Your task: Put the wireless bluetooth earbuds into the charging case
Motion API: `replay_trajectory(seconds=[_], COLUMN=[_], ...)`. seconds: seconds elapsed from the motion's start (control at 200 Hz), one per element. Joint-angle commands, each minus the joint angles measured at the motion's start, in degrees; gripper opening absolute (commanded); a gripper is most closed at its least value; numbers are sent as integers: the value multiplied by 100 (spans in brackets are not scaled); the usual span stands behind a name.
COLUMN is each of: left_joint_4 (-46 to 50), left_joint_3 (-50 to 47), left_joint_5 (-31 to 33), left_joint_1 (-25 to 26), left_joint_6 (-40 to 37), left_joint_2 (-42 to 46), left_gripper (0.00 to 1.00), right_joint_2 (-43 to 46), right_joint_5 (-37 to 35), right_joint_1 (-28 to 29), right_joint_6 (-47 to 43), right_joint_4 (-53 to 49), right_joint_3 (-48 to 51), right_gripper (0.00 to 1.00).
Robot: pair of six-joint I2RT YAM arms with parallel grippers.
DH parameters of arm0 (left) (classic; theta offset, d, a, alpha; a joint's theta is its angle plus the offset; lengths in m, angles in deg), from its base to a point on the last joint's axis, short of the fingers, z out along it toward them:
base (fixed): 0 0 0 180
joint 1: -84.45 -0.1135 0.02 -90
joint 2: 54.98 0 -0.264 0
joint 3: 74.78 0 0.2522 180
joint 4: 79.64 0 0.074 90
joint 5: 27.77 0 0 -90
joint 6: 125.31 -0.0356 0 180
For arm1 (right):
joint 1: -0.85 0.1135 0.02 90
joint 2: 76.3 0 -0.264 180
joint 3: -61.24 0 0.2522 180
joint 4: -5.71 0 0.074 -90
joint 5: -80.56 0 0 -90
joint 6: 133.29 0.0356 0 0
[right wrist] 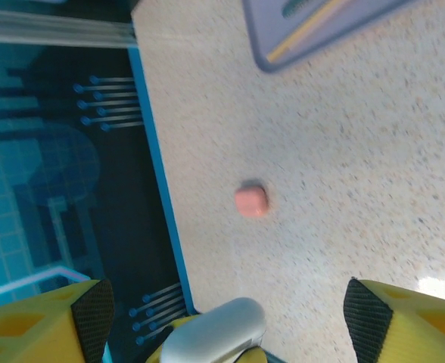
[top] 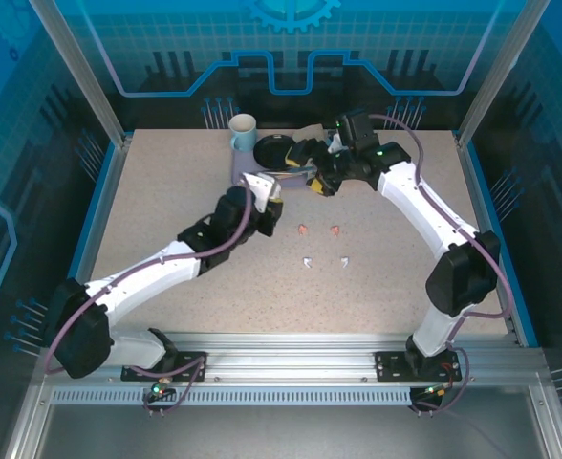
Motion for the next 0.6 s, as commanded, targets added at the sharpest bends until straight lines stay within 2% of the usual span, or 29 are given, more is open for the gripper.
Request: replay_trajectory(seconds=[0.0, 0.125, 0.4, 0.51, 0.595], left_joint_4=[-812, -1938, -3262, -4457, -5187], left_joint_3=[-136, -184, 13, 92, 168], left_joint_5=[2007, 2867, 3574, 3989, 4039], left_joint_1=[386, 672, 1000, 1141, 1228], left_joint_6=[-1452, -2366, -3510, -4763, -5709], left_joint_2=[-390, -1123, -2266, -2804, -3198], left_gripper=[0, 0, 0, 0, 0], right_joint_2=[48, 145, 160, 143, 146], right_joint_5=[544, 631, 960, 1008, 1053], right_joint_1=[-34, -43, -108, -240, -416], right_joint_6=[-289, -467, -570, -559, -584], right_joint_4=[-101, -33, 357, 603, 894], right_joint_3=[160, 435, 1059, 1265, 1380], right_gripper=[80, 79, 76, 76, 76])
